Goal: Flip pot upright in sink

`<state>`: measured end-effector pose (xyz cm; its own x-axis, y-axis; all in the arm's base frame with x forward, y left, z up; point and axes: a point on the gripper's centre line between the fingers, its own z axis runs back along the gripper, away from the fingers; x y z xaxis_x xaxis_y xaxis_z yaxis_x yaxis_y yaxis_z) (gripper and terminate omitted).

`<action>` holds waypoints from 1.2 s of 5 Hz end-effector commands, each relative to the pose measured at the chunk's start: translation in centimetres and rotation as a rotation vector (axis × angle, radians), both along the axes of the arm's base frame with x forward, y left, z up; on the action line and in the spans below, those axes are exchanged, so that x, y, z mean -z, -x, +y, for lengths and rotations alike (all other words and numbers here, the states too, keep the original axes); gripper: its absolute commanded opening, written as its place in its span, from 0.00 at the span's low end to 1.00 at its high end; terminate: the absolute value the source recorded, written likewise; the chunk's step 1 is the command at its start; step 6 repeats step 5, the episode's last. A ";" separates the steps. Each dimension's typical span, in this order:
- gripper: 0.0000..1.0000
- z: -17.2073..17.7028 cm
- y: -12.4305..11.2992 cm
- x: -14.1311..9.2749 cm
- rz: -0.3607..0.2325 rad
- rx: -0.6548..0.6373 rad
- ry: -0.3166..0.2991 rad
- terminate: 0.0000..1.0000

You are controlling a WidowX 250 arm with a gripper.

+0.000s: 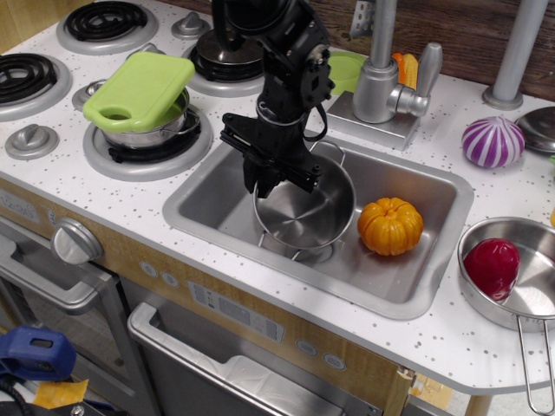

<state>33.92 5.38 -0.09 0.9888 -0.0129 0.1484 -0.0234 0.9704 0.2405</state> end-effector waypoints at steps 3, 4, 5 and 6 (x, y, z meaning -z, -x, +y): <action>1.00 0.4 -0.7 -1.7 -0.056 0.053 -0.011 0.00; 1.00 0.4 -0.7 -1.7 -0.056 0.053 -0.011 0.00; 1.00 0.4 -0.7 -1.7 -0.056 0.053 -0.011 1.00; 1.00 0.4 -0.7 -1.7 -0.056 0.053 -0.011 1.00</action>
